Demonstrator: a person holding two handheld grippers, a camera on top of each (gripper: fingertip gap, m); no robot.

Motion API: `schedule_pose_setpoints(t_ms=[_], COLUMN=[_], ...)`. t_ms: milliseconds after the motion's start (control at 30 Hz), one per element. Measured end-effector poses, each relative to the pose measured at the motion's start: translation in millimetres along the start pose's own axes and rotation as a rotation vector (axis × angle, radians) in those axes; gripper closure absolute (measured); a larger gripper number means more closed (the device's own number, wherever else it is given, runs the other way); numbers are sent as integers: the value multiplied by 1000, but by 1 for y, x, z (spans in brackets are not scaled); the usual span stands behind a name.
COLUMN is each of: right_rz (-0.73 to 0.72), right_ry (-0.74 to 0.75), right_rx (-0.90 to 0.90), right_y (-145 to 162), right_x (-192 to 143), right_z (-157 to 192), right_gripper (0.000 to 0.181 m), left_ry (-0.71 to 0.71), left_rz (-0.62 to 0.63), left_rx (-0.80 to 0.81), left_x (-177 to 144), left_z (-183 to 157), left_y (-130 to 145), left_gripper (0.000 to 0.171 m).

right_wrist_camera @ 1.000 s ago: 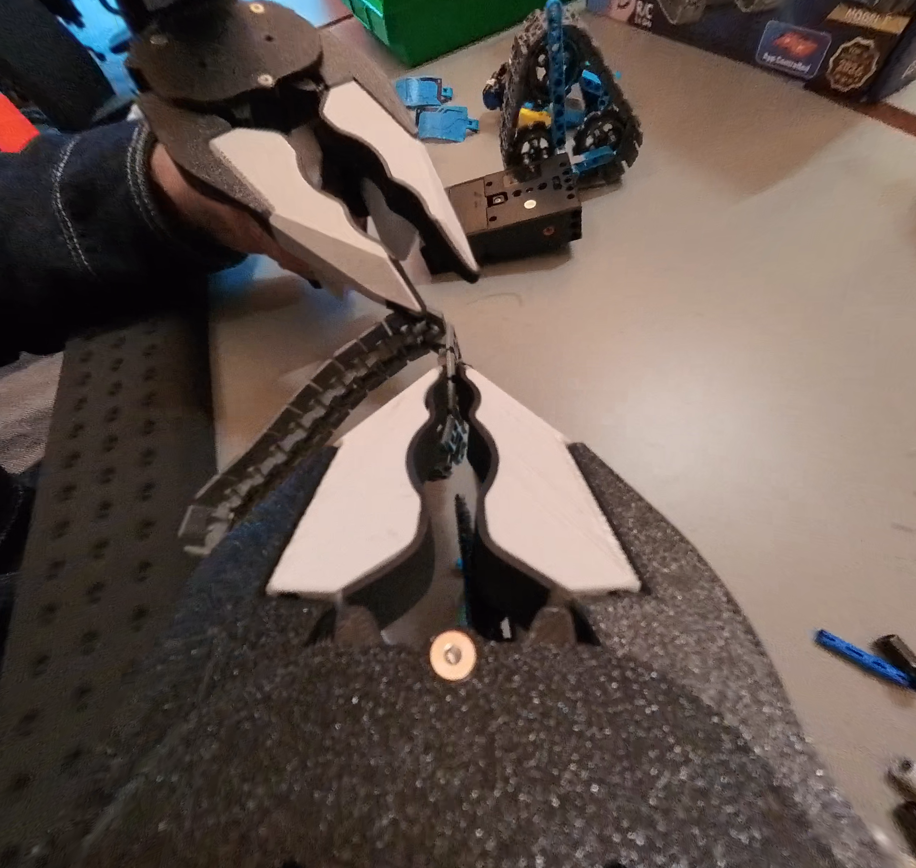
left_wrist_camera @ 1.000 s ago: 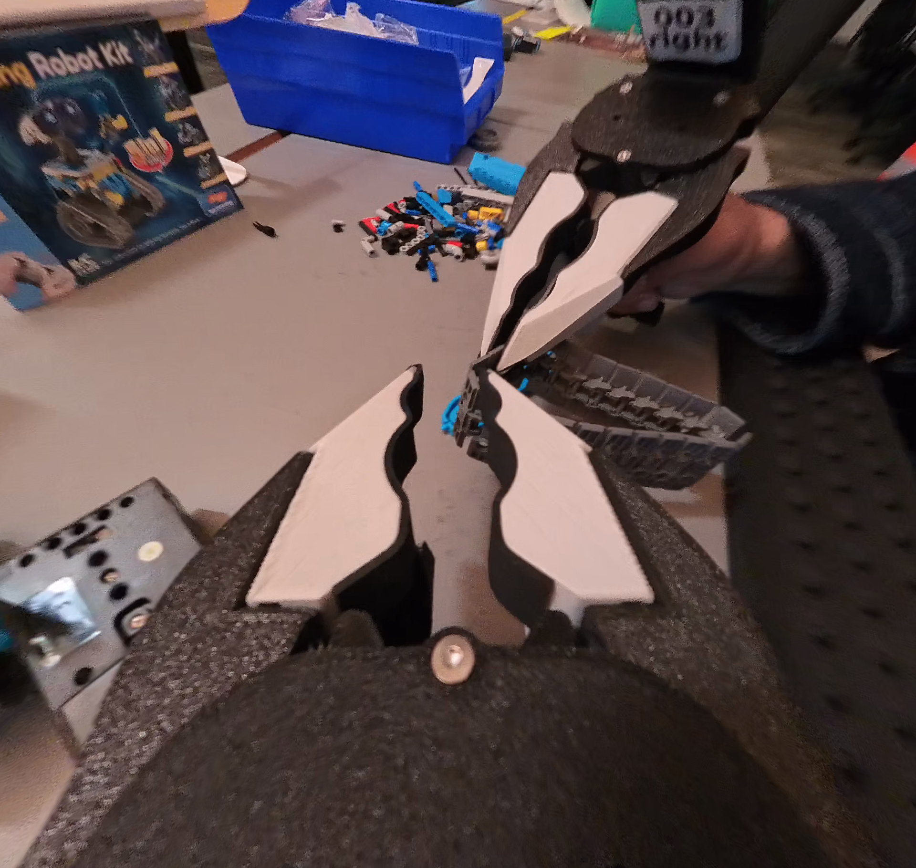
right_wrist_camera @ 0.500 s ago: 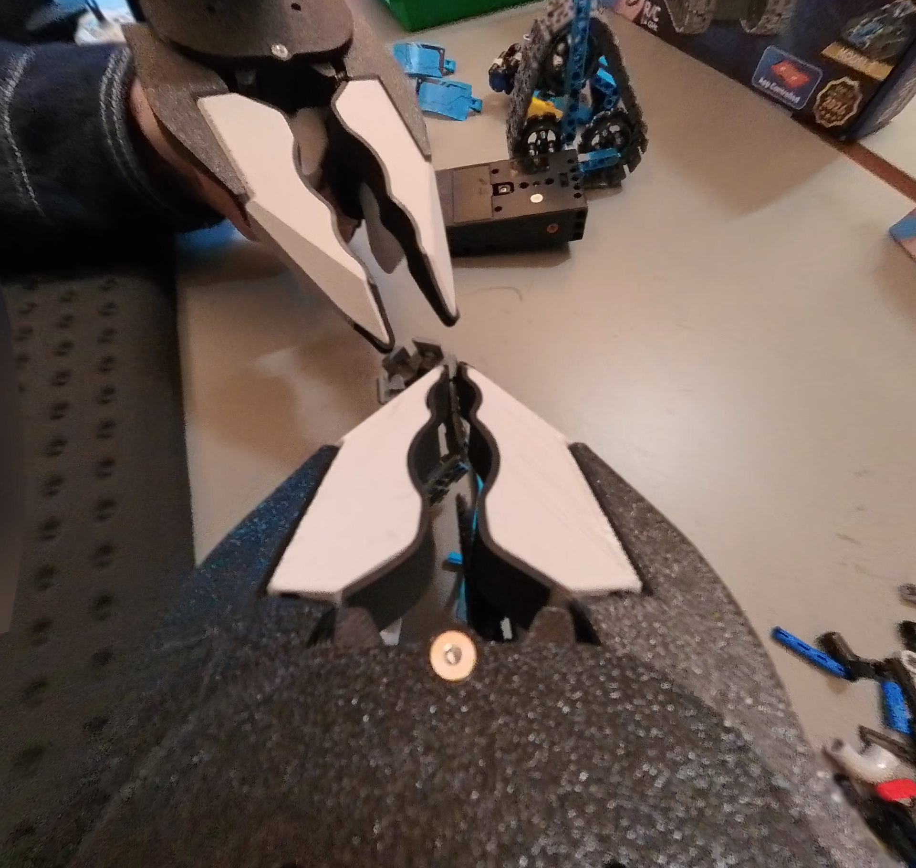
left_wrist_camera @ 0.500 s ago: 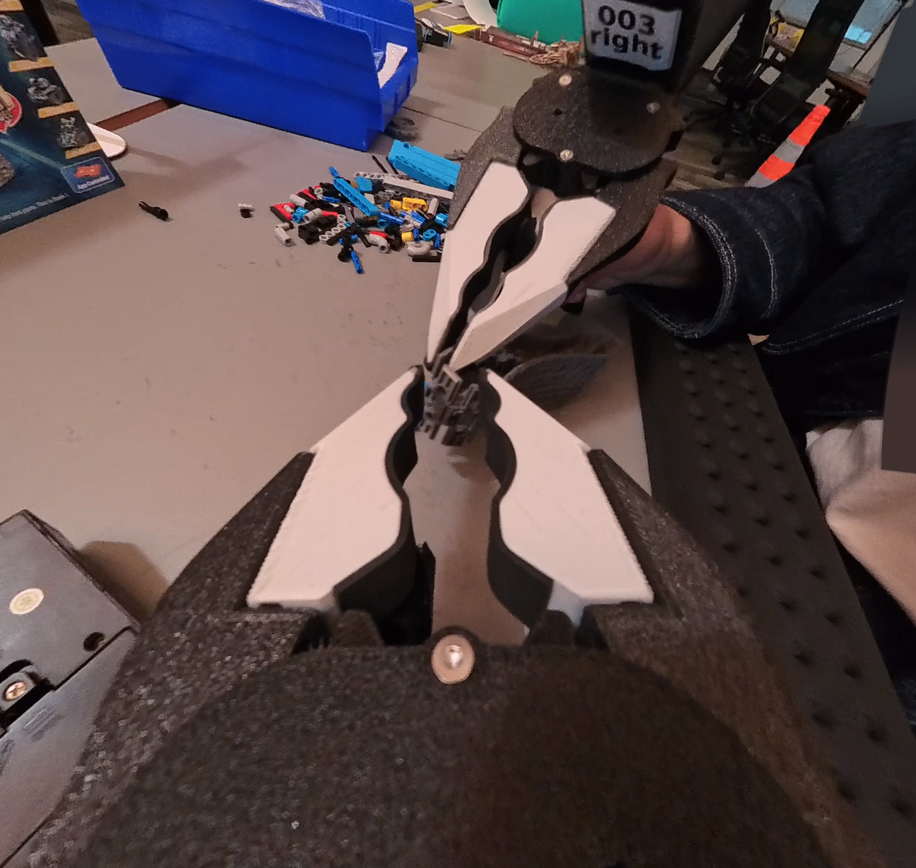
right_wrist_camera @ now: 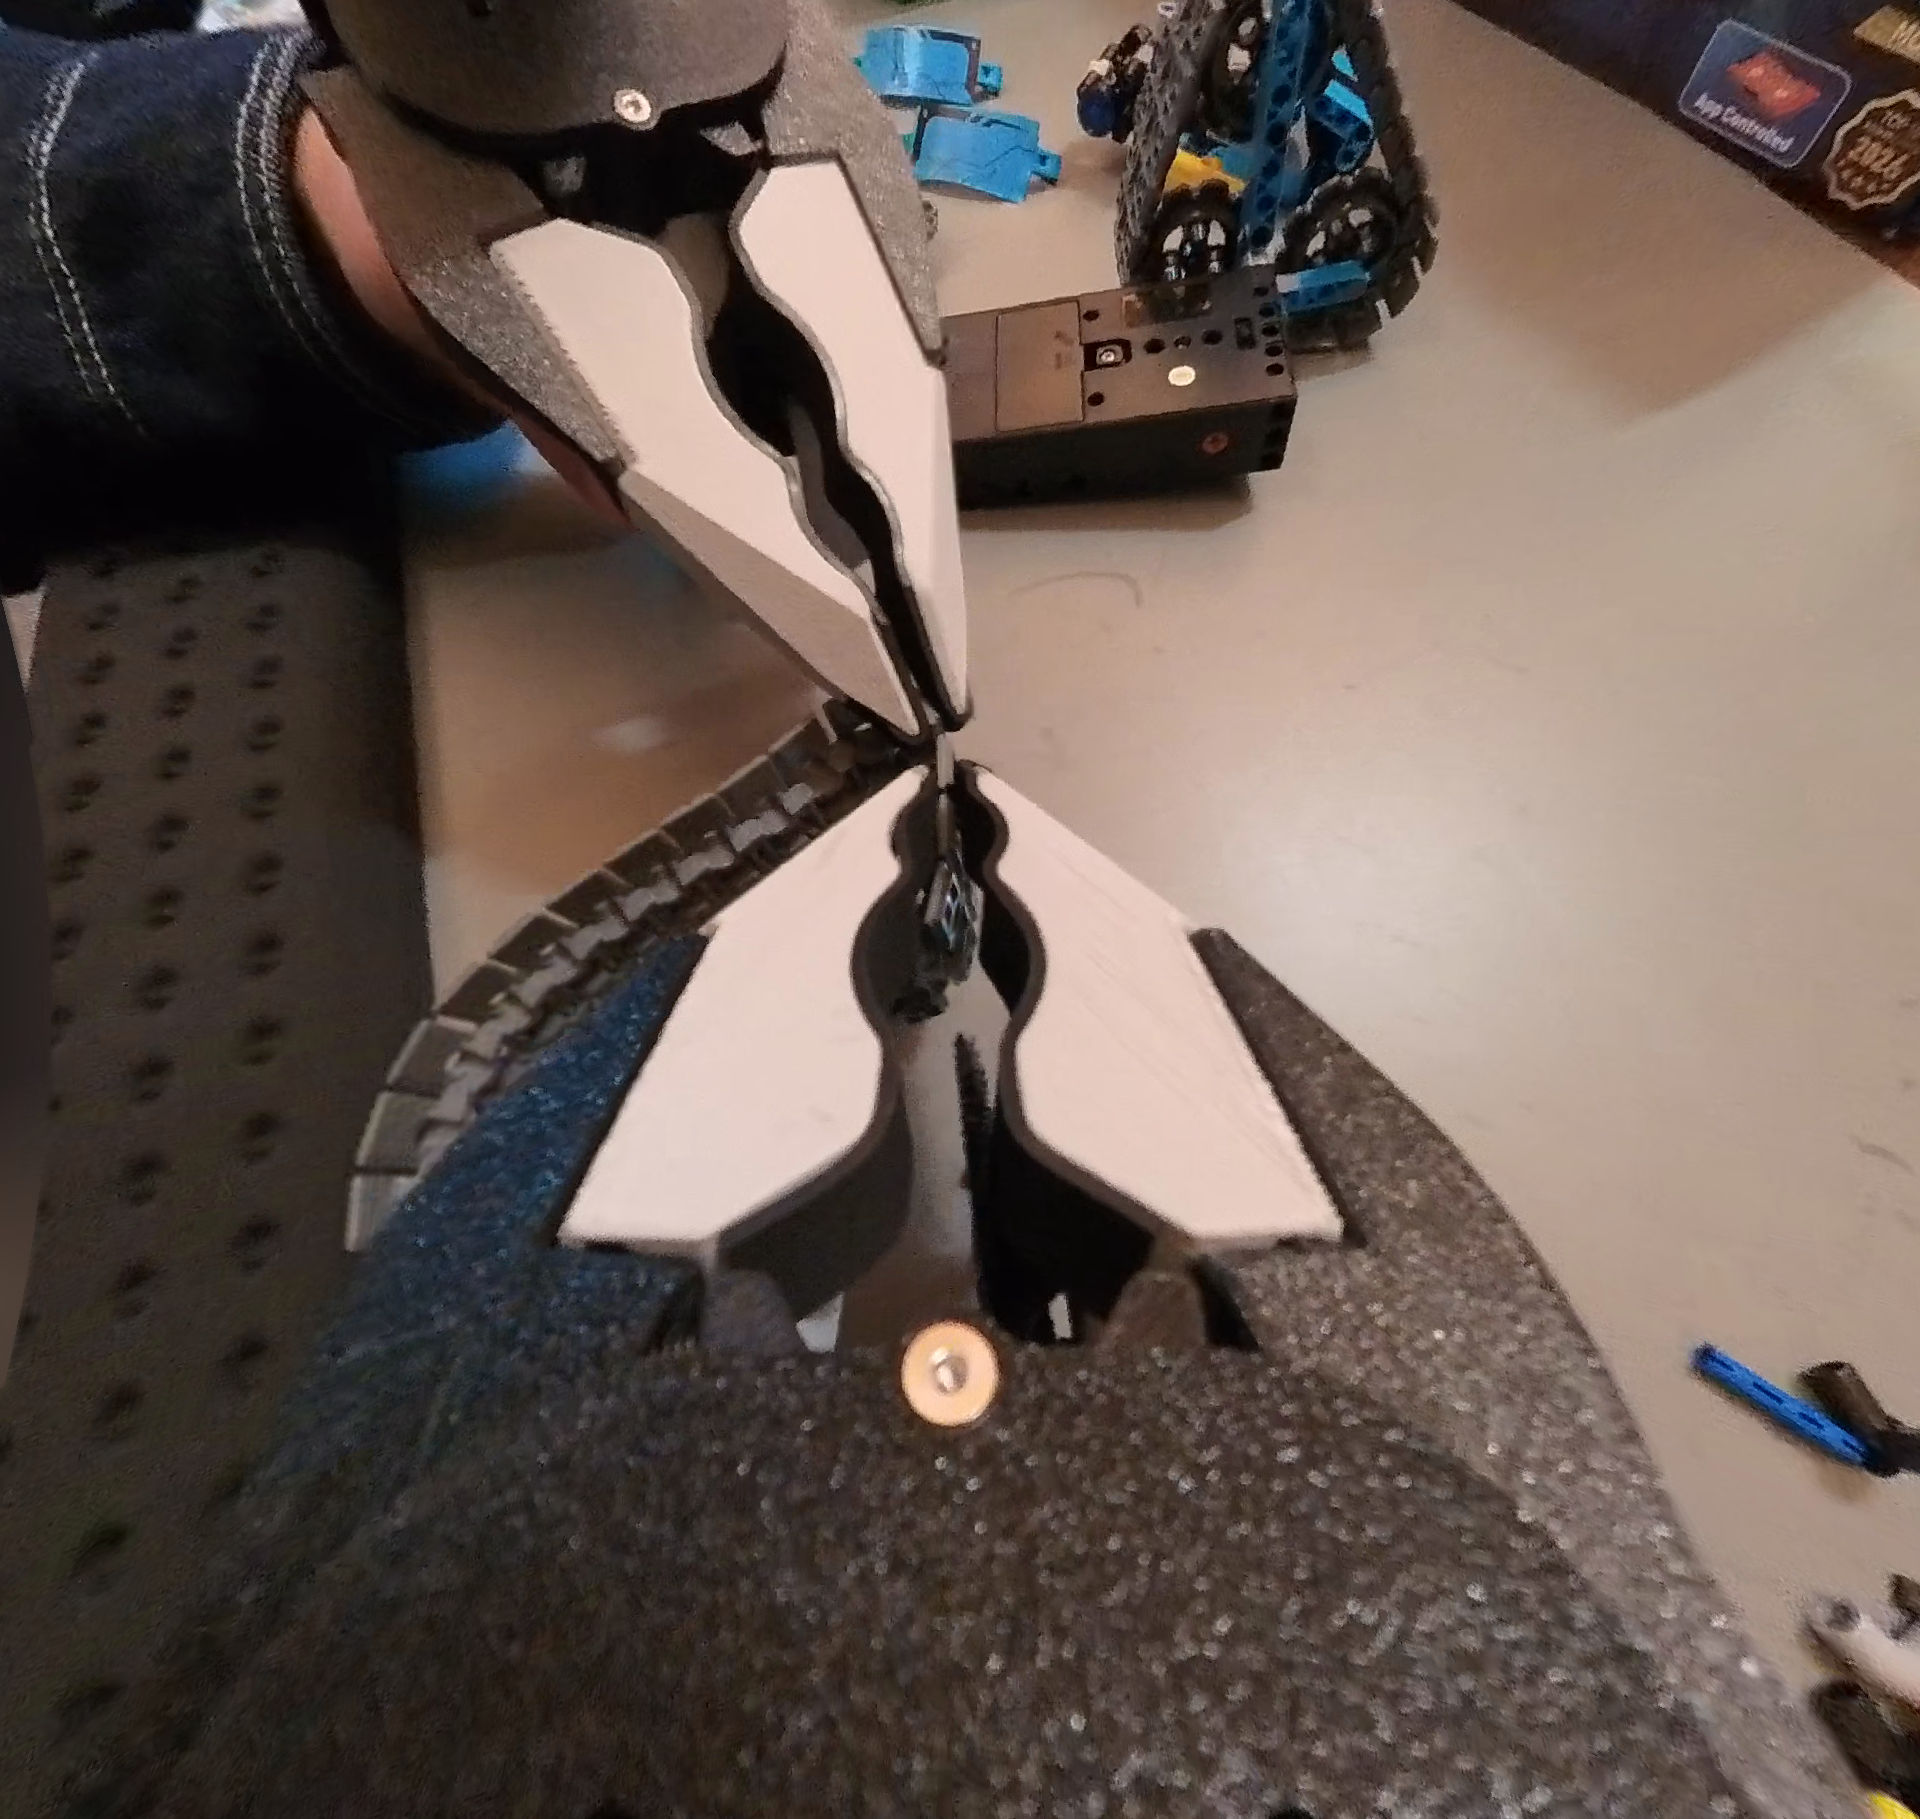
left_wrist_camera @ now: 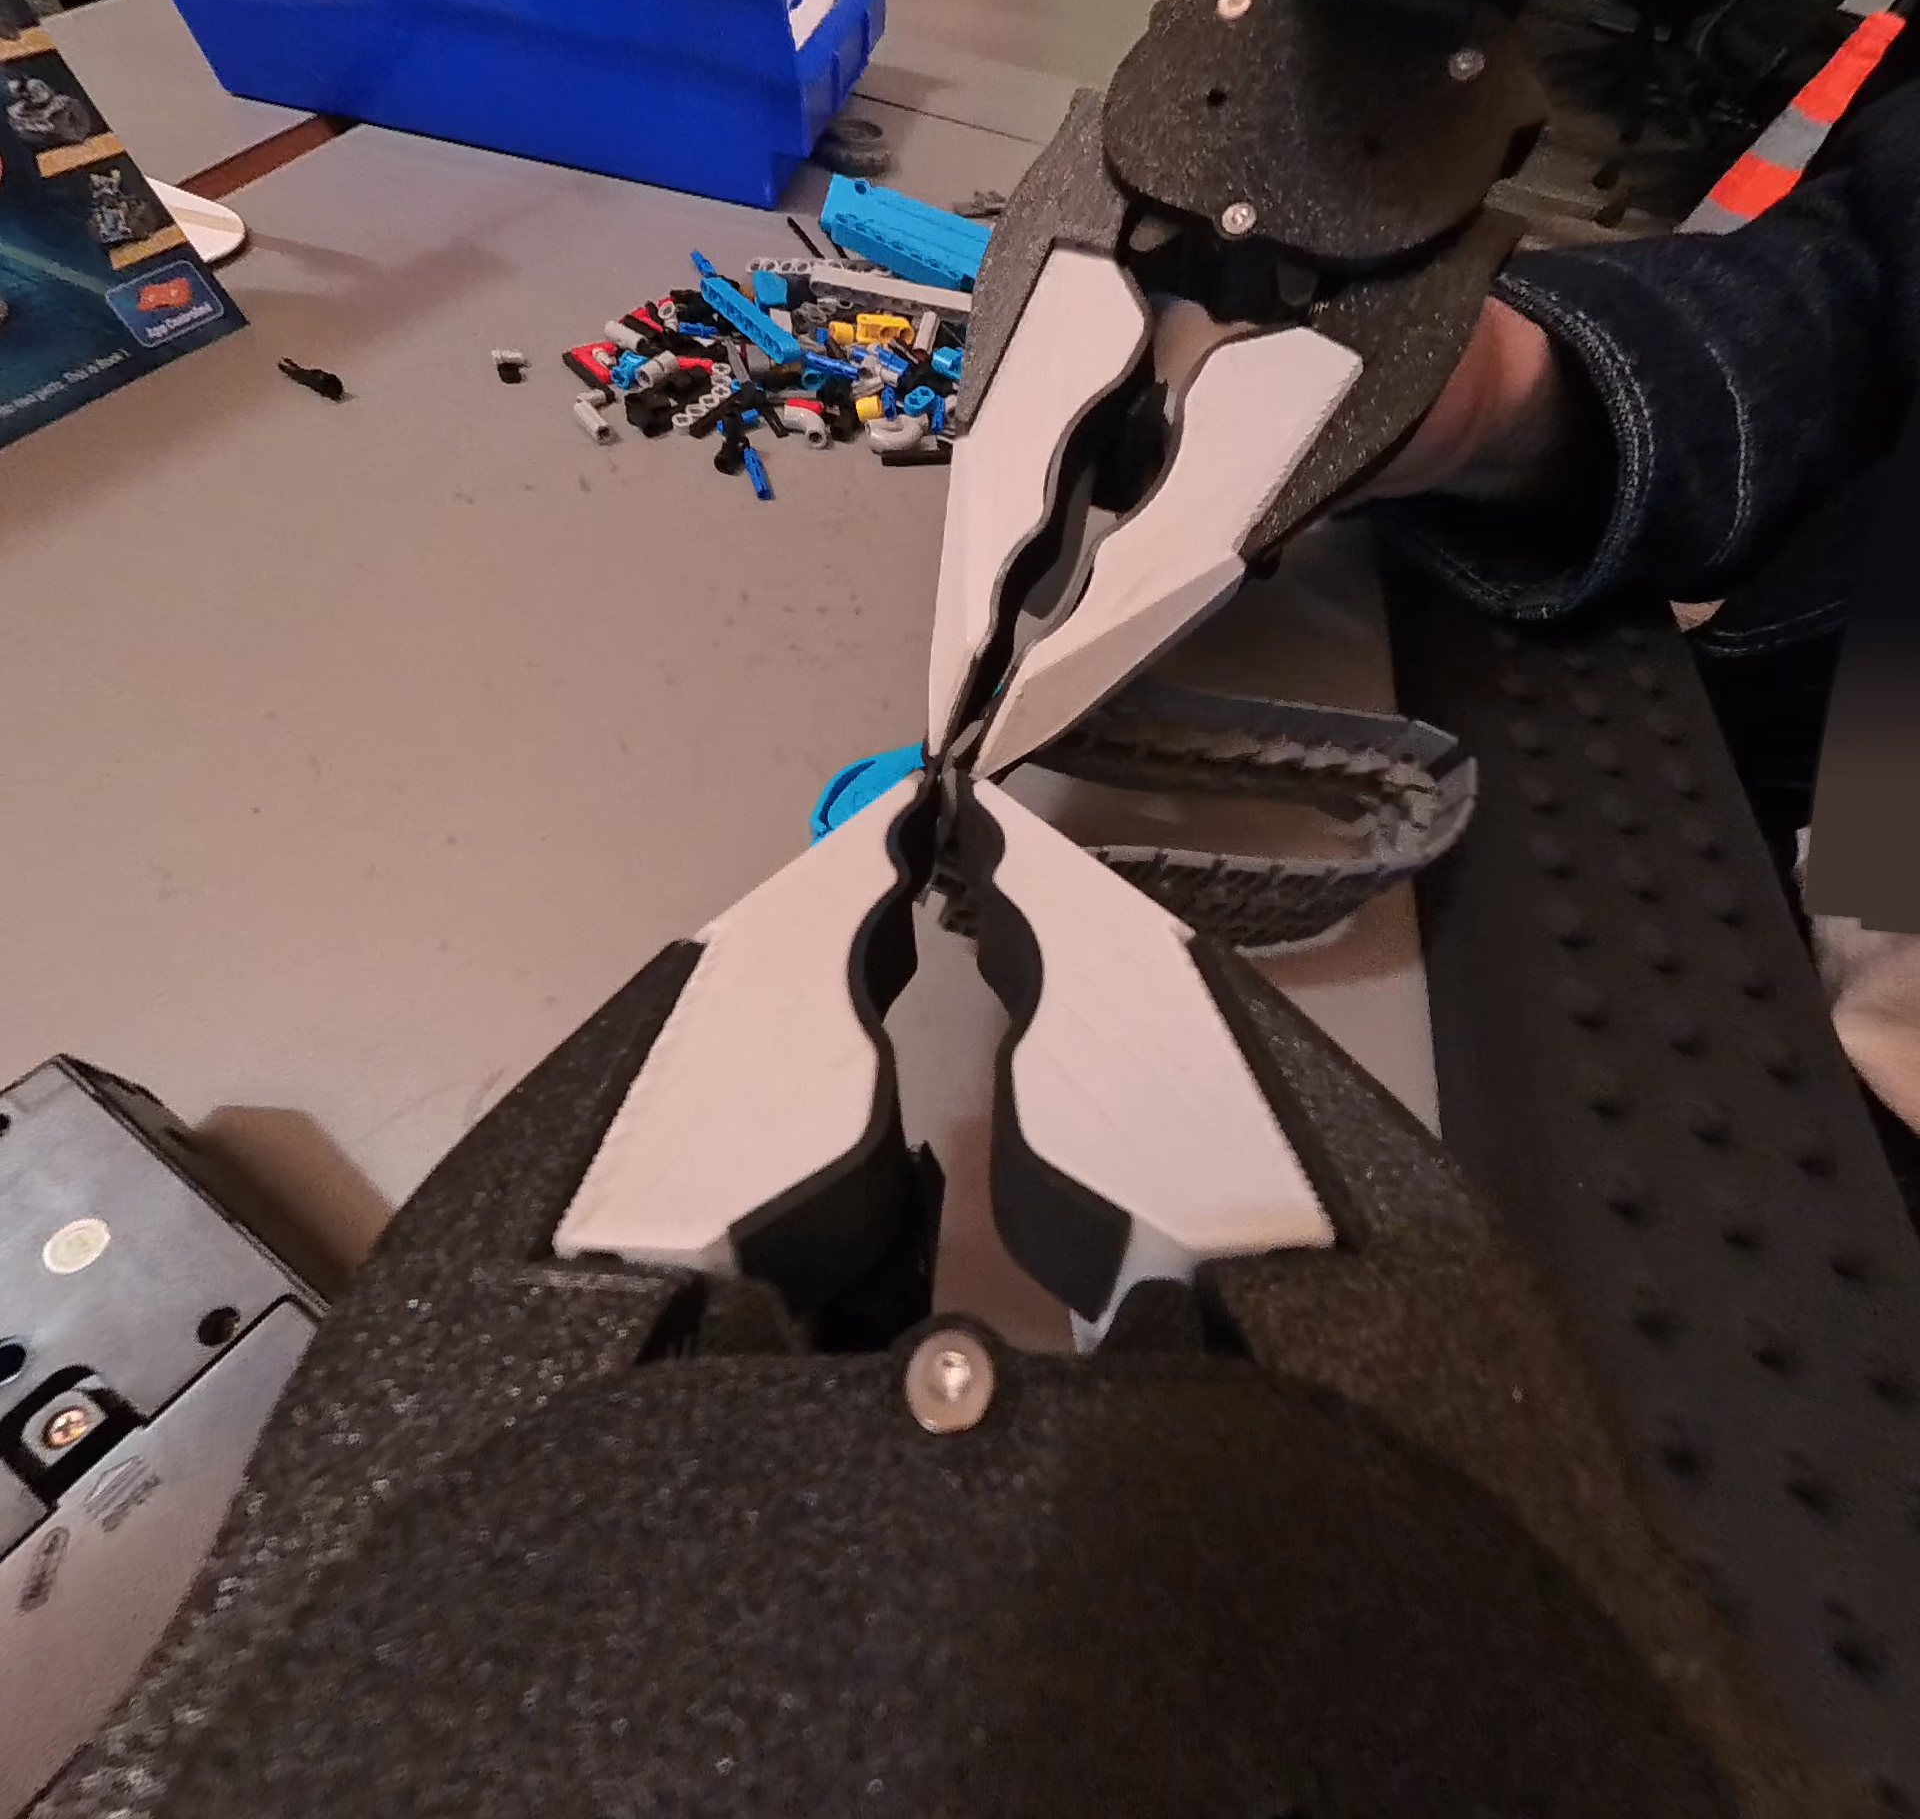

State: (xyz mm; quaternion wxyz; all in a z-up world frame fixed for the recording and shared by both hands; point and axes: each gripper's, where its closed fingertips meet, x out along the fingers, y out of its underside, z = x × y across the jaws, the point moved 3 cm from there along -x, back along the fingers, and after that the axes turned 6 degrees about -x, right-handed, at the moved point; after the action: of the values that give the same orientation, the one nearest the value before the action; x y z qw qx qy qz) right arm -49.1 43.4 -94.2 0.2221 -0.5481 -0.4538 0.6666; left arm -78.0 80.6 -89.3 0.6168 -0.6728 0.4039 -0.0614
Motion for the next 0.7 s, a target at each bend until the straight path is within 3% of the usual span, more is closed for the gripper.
schedule_pose_setpoints(t_ms=[267,700], right_rz=[33,97], right_ry=[-22,-72], right_rx=[30,61], right_y=[6,18], right_x=[4,13], right_z=[1,7], right_gripper=[181,180], left_ry=[-70,-37], left_rz=[58,147], left_rx=[121,82], left_x=[3,9], left_z=[1,-1], left_y=[9,25], left_gripper=[167,169])
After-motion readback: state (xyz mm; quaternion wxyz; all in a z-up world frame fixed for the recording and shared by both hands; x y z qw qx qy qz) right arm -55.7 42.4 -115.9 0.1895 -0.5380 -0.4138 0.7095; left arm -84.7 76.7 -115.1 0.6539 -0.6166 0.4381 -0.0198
